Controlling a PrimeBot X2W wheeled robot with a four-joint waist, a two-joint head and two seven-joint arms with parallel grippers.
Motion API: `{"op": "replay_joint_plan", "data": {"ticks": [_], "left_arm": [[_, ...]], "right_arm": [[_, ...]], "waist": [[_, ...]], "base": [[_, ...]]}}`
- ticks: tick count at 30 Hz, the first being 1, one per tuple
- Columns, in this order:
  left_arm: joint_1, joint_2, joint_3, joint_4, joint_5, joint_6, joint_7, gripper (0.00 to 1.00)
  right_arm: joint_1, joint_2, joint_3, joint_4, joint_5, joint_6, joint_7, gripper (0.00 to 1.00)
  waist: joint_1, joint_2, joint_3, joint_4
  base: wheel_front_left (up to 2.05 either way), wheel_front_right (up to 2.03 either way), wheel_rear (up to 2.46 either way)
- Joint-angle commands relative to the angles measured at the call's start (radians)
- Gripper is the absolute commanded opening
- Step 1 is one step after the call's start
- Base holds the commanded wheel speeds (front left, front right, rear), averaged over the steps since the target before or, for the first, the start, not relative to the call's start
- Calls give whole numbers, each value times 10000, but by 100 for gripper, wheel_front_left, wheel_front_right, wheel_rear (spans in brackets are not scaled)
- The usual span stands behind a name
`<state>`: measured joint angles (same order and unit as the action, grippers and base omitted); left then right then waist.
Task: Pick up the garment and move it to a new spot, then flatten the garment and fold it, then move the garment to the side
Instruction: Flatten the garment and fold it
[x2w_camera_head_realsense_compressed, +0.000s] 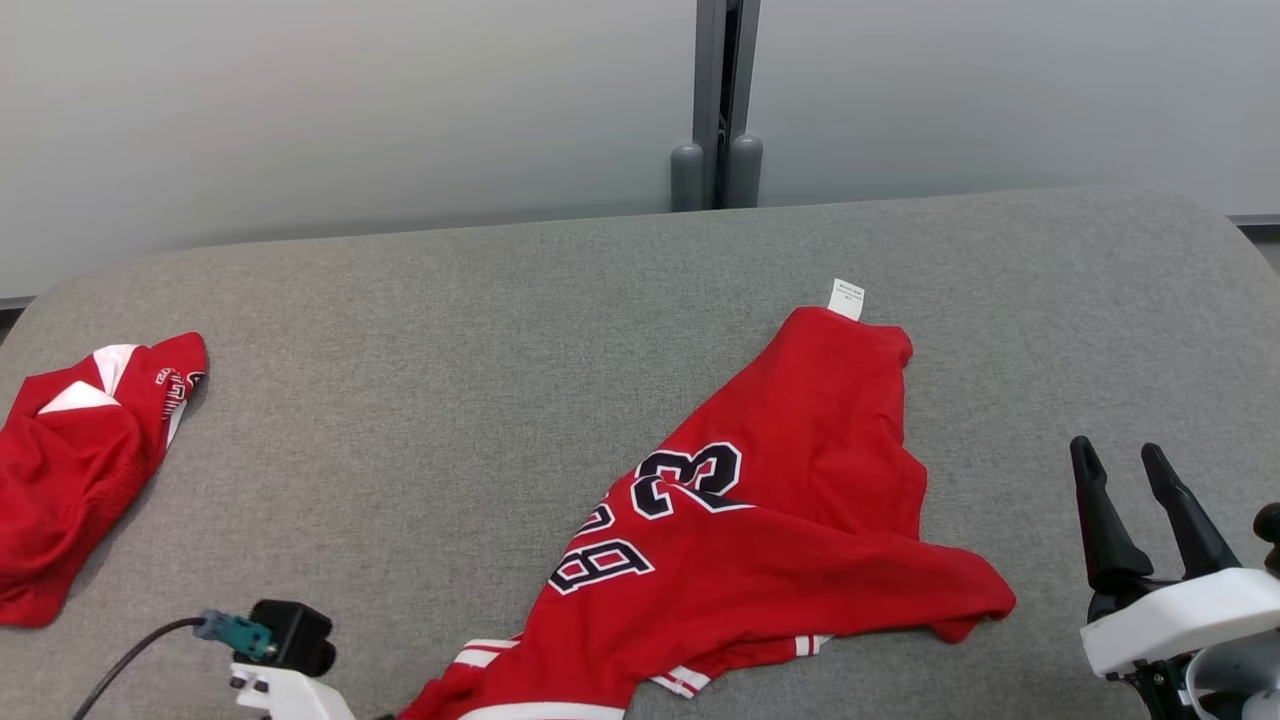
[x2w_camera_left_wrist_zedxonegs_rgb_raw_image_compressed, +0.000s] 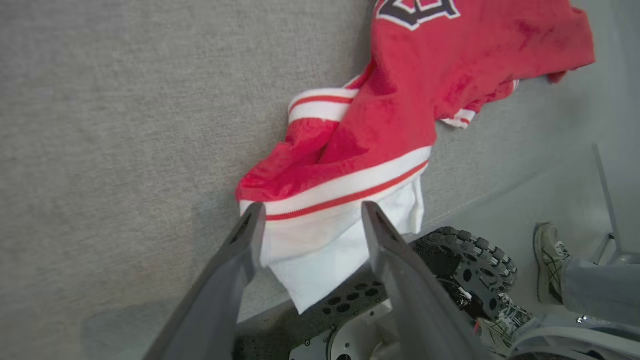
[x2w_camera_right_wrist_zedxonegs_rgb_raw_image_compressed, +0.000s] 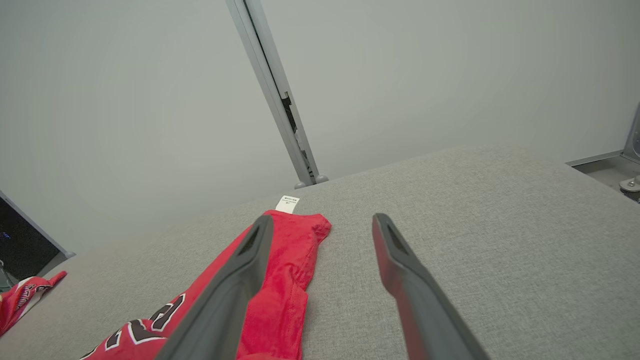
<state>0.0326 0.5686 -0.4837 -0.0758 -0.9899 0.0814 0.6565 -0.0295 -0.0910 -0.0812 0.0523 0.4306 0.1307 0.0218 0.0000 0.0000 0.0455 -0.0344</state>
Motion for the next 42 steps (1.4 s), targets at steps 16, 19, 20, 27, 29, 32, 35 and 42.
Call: {"op": "replay_joint_plan", "data": {"ticks": [16, 19, 20, 27, 29, 32, 35, 42], "left_arm": [[-356, -453, -2, -194, 2725, 1039, -2912, 100], [-564, -580, -223, 175, 2820, 894, -2897, 100], [-576, -599, -278, 271, 2835, 846, -2861, 100], [-1070, -587, -723, 886, 2862, 611, -2095, 100], [-1326, -655, -912, 1188, 2850, 503, -1742, 100], [-1728, -892, -1080, 1672, 2741, 337, -1442, 100], [-2005, -1088, -1348, 2146, 2639, 115, -1079, 100], [-2306, -1260, -1563, 2435, 2543, -170, -796, 0]], "right_arm": [[36, 146, 5, 23, -53, 2, -183, 100], [-5, 147, 36, 57, -39, 2, -188, 100], [-18, 126, 33, 63, -31, 2, -190, 100], [-41, 85, 0, 84, -82, 2, -183, 100], [-90, 101, 54, 99, -79, 2, -163, 100], [-168, 120, 116, 112, -81, 2, -158, 100], [-230, 131, 195, 153, -48, 2, -186, 100], [-249, 116, 230, 265, -10, 2, -247, 100]], "waist": [[0, 0, 54, -3], [0, 0, 53, -48], [0, 0, 45, -60], [0, 0, 72, -76], [0, 0, 89, -88], [0, 0, 155, -142], [0, 0, 231, -242], [0, 0, 354, -450]], "base": [[0, 0, 0], [0, 0, 0], [0, 0, 0], [0, 0, 0], [0, 0, 0], [0, 0, 0], [0, 0, 0], [0, 0, 0]]}}
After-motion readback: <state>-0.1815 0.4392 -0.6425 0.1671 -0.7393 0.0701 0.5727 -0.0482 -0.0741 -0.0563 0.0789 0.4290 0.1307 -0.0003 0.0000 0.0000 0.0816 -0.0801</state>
